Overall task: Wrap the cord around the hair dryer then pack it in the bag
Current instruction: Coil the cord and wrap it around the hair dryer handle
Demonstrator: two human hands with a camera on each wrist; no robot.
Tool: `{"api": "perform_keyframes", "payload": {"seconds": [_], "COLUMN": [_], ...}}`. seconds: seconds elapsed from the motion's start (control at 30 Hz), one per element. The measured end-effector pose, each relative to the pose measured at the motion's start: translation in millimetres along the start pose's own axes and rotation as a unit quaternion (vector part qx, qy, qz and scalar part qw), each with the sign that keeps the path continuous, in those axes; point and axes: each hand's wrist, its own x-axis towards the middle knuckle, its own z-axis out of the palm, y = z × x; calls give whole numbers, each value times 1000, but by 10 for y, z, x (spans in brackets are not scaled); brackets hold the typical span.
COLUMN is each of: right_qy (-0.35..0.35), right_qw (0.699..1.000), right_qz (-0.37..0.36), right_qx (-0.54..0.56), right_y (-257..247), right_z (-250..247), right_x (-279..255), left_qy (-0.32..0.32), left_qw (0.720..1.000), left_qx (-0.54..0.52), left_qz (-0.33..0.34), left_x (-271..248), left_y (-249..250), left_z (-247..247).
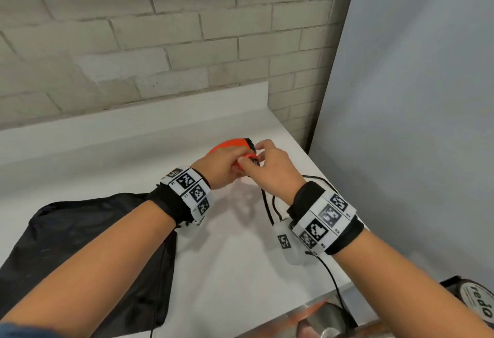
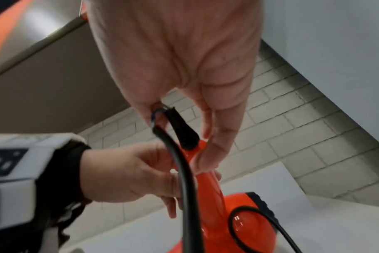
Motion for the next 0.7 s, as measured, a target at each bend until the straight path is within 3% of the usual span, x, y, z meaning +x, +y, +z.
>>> {"api": "perform_keyframes", "payload": {"seconds": [0.1, 0.23, 0.47, 0.6, 0.7], "right_qy": [-20, -43, -87, -84, -61], "right_qw": [996, 996, 993, 992, 994], "right_qz": [-16, -36, -67, -91, -74], "right_qx": [86, 75, 41, -1, 45], "right_y": [-95, -62, 52, 91, 108], "right_z": [-108, -97, -41, 30, -20], "right_x": [14, 49, 5, 93, 177], "left_qy": [80, 119, 162, 161, 146], "left_qw": [996, 988, 972, 974, 980], "left_qx": [-37, -49, -136, -118, -75], "left_qz": [-31, -87, -103, -106, -114], "left_x": [72, 106, 5, -11, -25], "left_y": [78, 25, 165, 178, 160], "left_z": [-217, -345, -243, -258, -324]}}
